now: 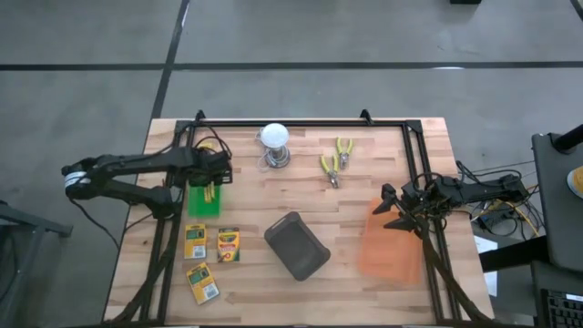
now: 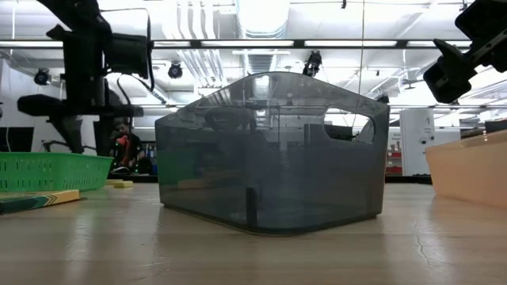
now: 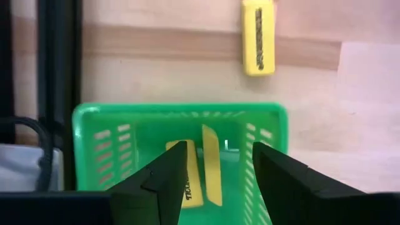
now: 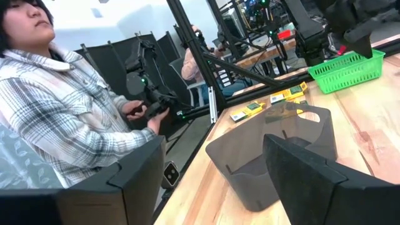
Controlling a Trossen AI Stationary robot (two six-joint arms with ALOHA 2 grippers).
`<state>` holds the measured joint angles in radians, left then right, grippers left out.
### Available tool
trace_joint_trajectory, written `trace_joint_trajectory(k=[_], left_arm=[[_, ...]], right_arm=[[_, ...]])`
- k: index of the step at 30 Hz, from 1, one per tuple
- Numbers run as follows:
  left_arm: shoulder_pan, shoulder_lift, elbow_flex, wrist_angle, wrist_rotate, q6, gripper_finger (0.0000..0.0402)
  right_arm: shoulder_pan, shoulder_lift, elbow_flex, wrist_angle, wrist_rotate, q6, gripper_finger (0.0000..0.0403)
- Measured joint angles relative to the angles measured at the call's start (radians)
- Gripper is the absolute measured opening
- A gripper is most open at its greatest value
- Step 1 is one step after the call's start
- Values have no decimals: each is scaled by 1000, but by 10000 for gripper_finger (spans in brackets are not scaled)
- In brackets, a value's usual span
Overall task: Pick & Place School Supplies
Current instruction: Put the yellow eraser into the green bin
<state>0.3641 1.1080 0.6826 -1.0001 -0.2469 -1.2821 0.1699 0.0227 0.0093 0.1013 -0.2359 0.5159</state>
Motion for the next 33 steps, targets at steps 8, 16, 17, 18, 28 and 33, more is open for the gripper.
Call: trace_joint_trajectory(k=[8, 16, 17, 18, 28, 33], left_arm=[[0, 0, 51, -15, -32, 79, 186], [2, 0, 85, -15, -43, 111, 185], [3, 0, 90, -15, -44, 115, 185], [6, 0, 94, -16, -44, 120, 186], [51, 0, 145, -20, -42, 191, 186], [90, 0, 168, -24, -41, 234, 186]], right_arm=[[0, 0, 0, 0, 0, 0, 266], [0, 0, 0, 0, 0, 0, 261], [0, 0, 0, 0, 0, 0, 262], [0, 0, 0, 0, 0, 0, 263], [0, 0, 0, 0, 0, 0, 264], [0, 0, 0, 0, 0, 0, 258]])
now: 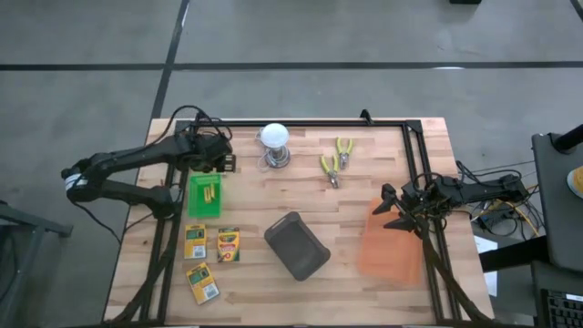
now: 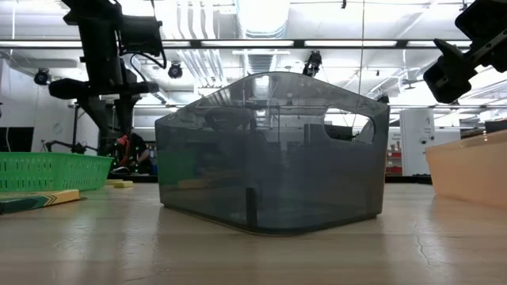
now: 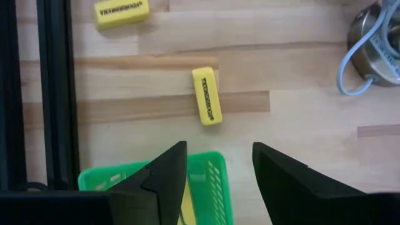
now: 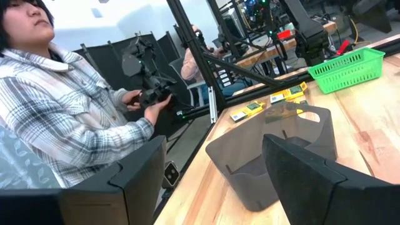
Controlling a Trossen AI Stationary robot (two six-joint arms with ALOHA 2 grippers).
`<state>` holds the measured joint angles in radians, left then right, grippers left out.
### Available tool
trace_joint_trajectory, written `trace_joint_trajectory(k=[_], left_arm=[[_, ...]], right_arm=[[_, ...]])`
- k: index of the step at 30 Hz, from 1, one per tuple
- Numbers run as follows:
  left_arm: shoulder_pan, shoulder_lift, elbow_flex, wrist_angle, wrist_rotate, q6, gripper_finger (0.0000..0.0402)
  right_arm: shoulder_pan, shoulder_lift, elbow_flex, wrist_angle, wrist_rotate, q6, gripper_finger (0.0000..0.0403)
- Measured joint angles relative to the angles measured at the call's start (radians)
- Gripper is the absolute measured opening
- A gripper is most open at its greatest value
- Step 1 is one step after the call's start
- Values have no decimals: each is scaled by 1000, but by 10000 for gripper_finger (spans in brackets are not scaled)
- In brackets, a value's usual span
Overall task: Pick & Place School Supplies
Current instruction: Put the yellow eraser into the green bin
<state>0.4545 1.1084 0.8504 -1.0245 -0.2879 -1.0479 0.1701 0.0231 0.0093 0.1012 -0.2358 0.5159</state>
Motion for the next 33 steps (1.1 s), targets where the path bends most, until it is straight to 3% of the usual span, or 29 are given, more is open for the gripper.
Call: trace_joint_trajectory(k=[14, 33], left_arm=[[110, 0, 32, -1, 3, 77, 186], [201, 0, 42, 7, 143, 188, 186]], right_arm=[[0, 0, 0, 0, 0, 0, 267], [0, 0, 0, 0, 0, 0, 267]])
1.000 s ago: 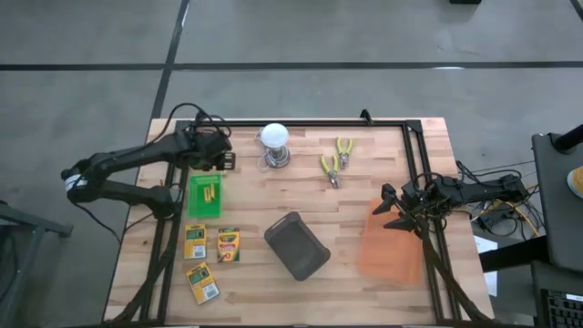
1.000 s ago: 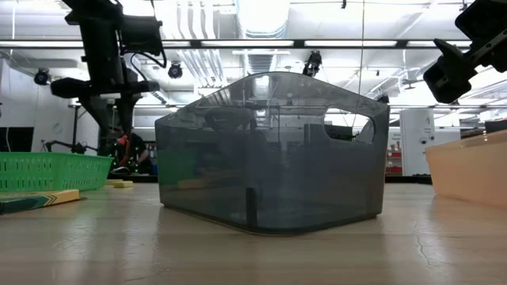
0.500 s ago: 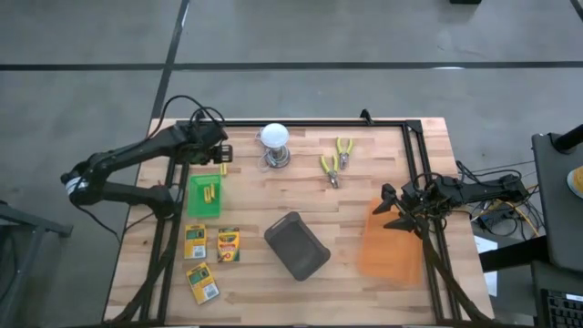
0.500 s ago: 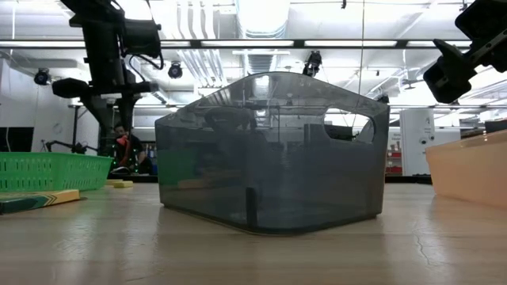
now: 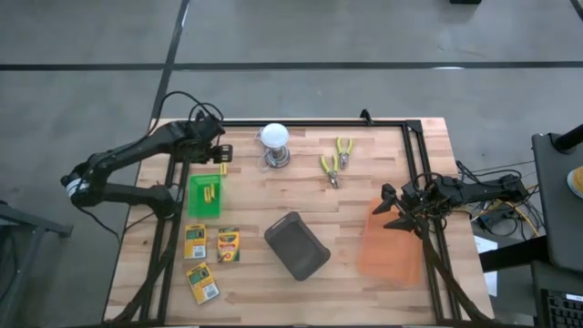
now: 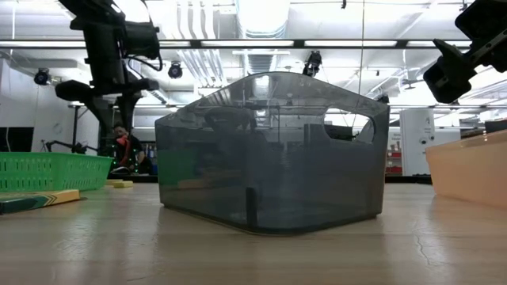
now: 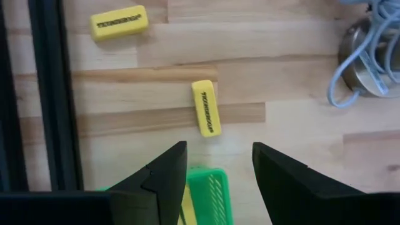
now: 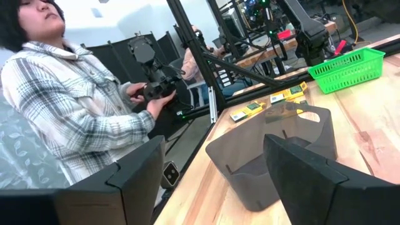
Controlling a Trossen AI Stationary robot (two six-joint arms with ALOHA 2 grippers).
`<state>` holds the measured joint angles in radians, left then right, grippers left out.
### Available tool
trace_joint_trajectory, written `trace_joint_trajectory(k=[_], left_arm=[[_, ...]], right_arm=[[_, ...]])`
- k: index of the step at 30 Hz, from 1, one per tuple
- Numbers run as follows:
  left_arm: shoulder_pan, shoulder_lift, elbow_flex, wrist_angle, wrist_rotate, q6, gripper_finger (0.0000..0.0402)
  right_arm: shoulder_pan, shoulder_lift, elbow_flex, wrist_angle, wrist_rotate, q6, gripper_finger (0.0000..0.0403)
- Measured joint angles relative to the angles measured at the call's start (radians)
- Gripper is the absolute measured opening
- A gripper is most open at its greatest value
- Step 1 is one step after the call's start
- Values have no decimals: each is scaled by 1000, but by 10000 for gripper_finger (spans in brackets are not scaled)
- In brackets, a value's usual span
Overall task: Pick & Place School Supplies
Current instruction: Put the yellow eraser into the green bin
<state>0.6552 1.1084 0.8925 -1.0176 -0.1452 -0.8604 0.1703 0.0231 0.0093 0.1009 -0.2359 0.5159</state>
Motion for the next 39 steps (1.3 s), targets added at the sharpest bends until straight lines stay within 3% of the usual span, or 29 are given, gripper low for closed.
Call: trace_joint_trajectory(k=[22, 39], left_arm=[[59, 120, 0, 33, 69, -159, 186], [153, 227, 1, 114, 128, -72, 186]], right_arm=[[0, 0, 0, 0, 0, 0, 267], [0, 0, 0, 0, 0, 0, 263]])
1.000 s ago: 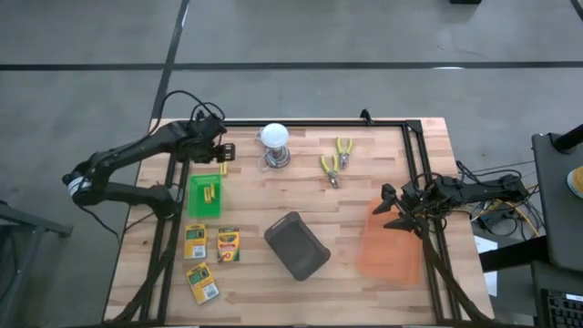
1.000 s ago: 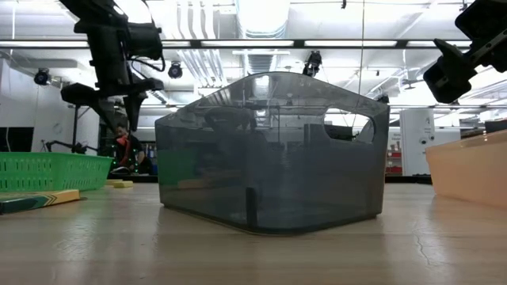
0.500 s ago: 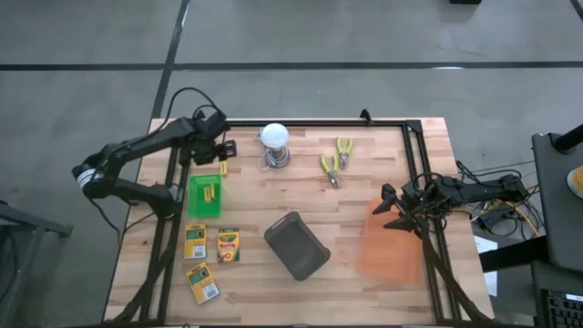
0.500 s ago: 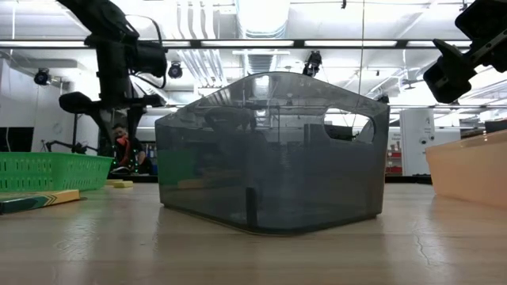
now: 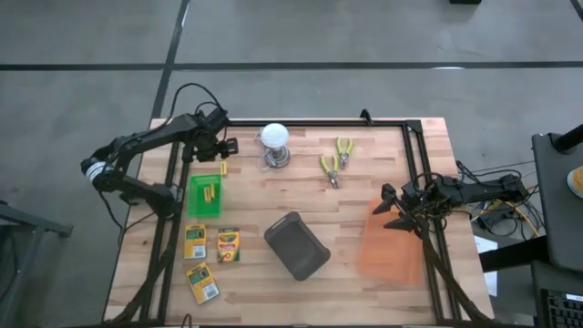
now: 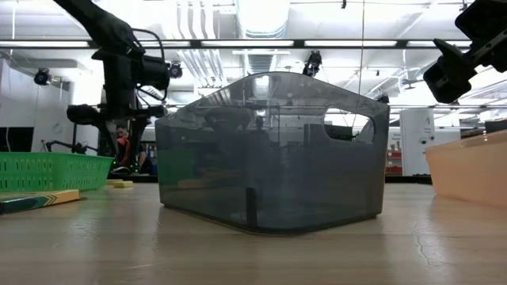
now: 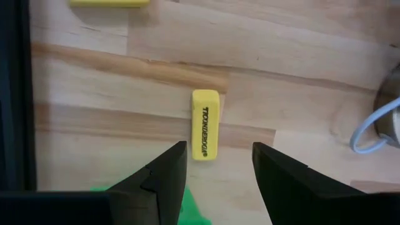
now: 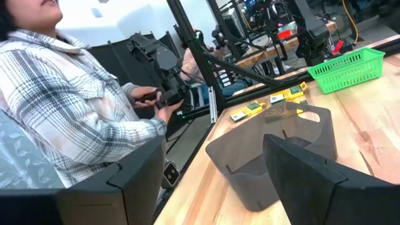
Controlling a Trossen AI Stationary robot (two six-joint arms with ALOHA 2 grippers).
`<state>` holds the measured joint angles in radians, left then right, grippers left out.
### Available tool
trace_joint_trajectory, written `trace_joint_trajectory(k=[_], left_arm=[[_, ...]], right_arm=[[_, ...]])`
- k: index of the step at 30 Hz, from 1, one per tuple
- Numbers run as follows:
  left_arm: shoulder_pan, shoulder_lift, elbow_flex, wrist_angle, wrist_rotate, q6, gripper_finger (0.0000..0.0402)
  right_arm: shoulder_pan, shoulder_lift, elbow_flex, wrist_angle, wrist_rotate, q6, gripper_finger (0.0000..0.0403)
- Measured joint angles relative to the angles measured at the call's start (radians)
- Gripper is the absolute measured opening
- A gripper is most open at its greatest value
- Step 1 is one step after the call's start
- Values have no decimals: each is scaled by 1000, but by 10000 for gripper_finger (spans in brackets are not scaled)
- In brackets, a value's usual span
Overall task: Pick & Place School Supplies
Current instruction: Put the yellow eraser into the green bin
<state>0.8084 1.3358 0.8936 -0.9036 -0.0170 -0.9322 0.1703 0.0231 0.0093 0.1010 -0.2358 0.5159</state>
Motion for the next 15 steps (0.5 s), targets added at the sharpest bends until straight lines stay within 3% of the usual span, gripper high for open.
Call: trace_joint_trajectory(k=[15], left_arm=[[11, 123, 0, 39, 26, 24, 186]], right_arm=[[0, 0, 0, 0, 0, 0, 260]])
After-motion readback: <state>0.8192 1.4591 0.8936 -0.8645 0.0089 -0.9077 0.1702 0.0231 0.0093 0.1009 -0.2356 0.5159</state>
